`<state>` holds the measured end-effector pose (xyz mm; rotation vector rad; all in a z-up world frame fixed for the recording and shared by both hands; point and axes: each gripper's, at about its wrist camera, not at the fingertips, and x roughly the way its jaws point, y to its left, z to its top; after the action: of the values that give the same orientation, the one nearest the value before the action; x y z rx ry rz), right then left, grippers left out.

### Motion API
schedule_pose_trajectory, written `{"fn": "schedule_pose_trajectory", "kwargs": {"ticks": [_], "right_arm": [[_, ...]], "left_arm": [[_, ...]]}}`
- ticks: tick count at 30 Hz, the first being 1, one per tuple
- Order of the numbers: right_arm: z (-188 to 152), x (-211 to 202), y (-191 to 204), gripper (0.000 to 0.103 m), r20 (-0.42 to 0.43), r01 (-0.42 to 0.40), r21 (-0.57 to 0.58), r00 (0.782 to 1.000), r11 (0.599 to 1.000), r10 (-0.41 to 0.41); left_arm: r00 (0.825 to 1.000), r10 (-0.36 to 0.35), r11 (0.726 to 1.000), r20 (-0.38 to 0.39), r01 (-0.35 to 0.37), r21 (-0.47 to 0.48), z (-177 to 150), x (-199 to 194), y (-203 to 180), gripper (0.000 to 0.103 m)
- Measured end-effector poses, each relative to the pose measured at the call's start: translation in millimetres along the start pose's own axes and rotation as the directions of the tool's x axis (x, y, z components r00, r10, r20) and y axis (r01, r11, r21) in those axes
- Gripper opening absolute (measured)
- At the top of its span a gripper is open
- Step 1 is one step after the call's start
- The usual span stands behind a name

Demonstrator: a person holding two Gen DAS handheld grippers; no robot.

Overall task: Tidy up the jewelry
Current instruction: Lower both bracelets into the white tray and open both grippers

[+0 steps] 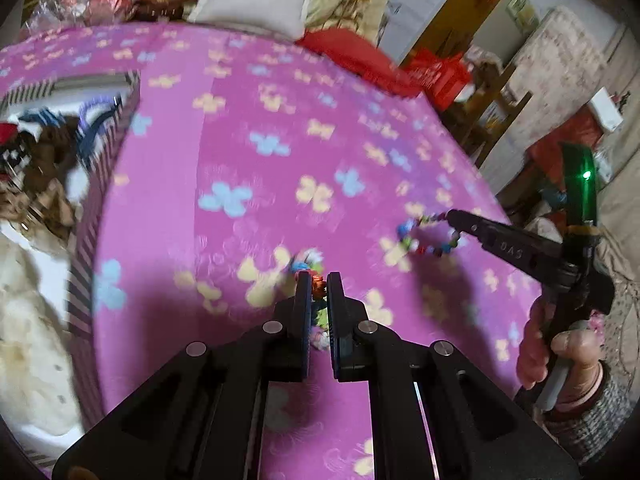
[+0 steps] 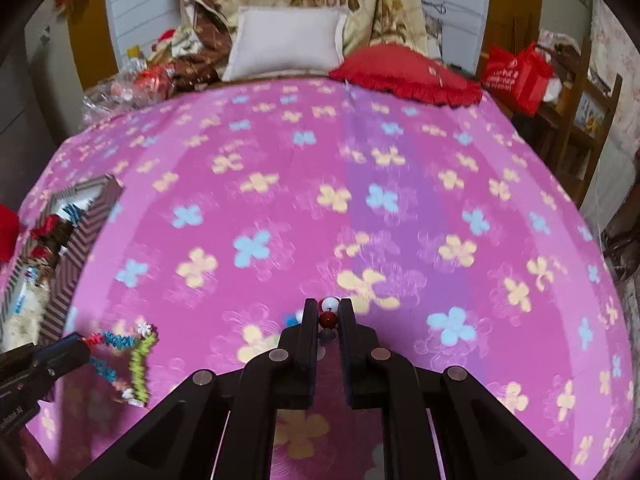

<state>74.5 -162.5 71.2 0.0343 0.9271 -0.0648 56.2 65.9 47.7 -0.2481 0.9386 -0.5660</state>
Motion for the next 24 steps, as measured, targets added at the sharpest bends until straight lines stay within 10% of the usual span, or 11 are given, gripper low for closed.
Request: {"fn": "schedule_pose_trajectory", "kwargs": {"ticks": [13,24], "right_arm": [[14,-52,65,0.009,0.074,-0.044,-0.103,0.996,0.994,0.052],[22,-74,161,0.009,0.071,-0.144,-0.259,0.983,0.955,0.168]], "left_arm": [[0.984,0.024,0.993,0.176,-0.003,-0.118,19,-98,51,0.006],[0.945,0.284,0.912,0.164,-0.213,-0.351,-6,-157,138,0.006]]}}
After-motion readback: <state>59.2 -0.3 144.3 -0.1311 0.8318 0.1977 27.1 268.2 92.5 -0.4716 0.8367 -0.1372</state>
